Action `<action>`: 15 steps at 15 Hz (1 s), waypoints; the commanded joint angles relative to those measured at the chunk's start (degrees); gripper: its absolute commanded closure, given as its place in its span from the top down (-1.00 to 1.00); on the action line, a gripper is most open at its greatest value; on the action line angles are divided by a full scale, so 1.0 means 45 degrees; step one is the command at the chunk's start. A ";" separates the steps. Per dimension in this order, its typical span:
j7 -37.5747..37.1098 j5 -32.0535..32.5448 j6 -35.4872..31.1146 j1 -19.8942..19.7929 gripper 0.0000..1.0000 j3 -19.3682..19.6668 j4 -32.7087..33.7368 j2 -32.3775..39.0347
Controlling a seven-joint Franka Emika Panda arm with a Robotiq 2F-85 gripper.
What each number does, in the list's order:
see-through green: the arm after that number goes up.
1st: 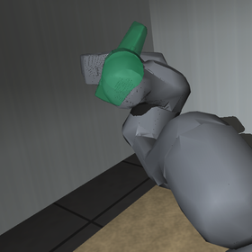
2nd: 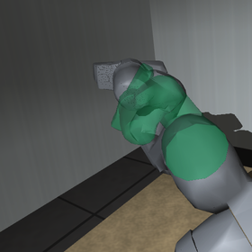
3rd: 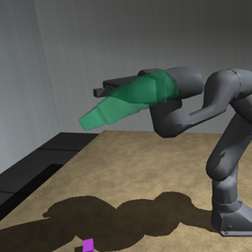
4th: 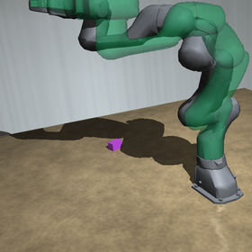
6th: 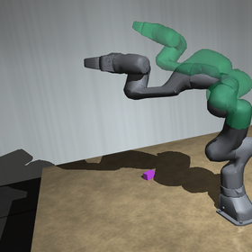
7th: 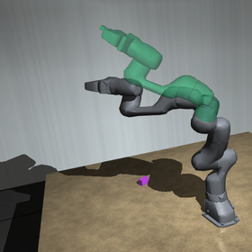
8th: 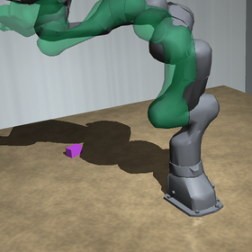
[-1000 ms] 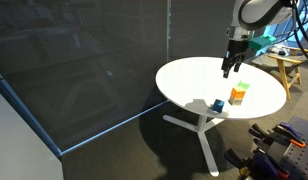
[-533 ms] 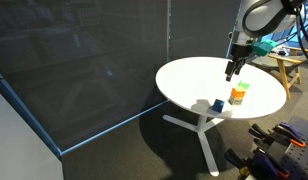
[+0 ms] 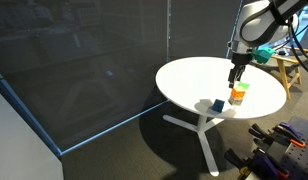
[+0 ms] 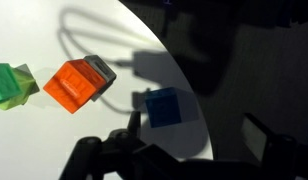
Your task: Put the blue block on the orange block
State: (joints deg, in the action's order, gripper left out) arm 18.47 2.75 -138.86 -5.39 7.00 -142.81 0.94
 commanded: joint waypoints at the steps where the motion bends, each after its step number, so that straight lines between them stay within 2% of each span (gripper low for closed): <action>1: 0.0283 -0.0048 -0.0544 -0.0067 1.00 -0.0141 0.0298 0.0919; 9: -0.0006 0.0246 -0.2254 -0.0102 1.00 -0.0469 0.0445 0.2475; 15: 0.0190 0.0121 -0.2501 -0.0358 1.00 -0.0511 0.0978 0.3298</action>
State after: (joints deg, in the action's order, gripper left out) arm 18.50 2.76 -150.13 -5.53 5.18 -140.64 14.03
